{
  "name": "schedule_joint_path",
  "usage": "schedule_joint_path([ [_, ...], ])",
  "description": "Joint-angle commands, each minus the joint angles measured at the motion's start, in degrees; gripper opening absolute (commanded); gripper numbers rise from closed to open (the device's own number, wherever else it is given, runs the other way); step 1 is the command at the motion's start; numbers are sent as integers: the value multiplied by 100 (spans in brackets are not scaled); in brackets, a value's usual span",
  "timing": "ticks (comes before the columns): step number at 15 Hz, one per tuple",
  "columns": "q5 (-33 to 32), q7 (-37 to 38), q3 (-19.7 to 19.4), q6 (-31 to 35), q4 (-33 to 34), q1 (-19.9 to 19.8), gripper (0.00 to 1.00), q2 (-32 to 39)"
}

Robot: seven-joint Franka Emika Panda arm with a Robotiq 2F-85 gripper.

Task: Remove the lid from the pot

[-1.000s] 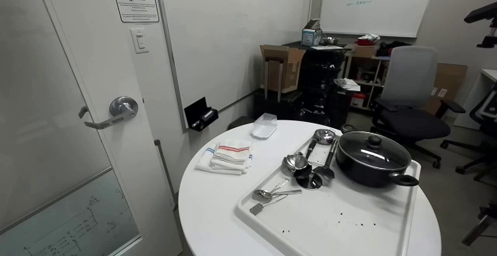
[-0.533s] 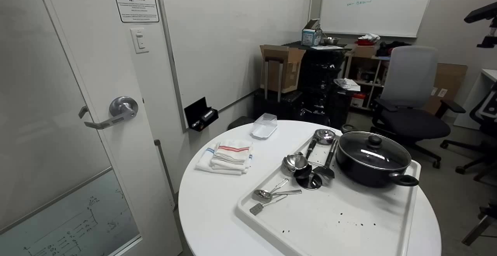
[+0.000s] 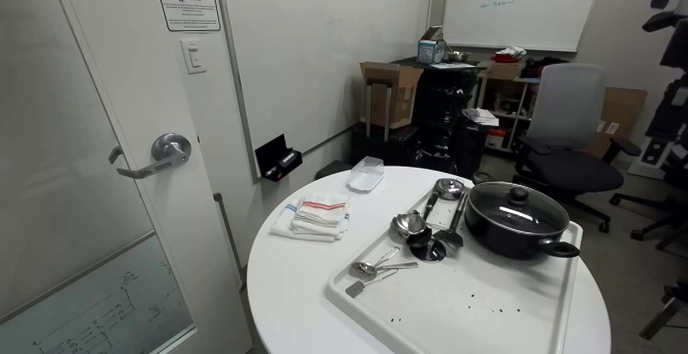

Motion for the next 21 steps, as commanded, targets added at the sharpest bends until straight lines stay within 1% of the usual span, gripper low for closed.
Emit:
schedule_joint_path([
  [1, -273, -332, -357, 278, 216, -241, 100, 625],
  [4, -475, -598, -698, 519, 368, -470, 100, 1047],
  [6, -518, -812, -914, 611, 507, -554, 100, 1308],
  [9, -459, -1226, -1212, 697, 802, -609, 100, 1756],
  [12, -363, -1647, -1476, 729, 1243, -639, 100, 2310],
  [16, -294, -1964, -1696, 689, 1907, -683, 100, 3012],
  [21, -14, -2170, -1793, 852, 2633, -742, 100, 3837],
])
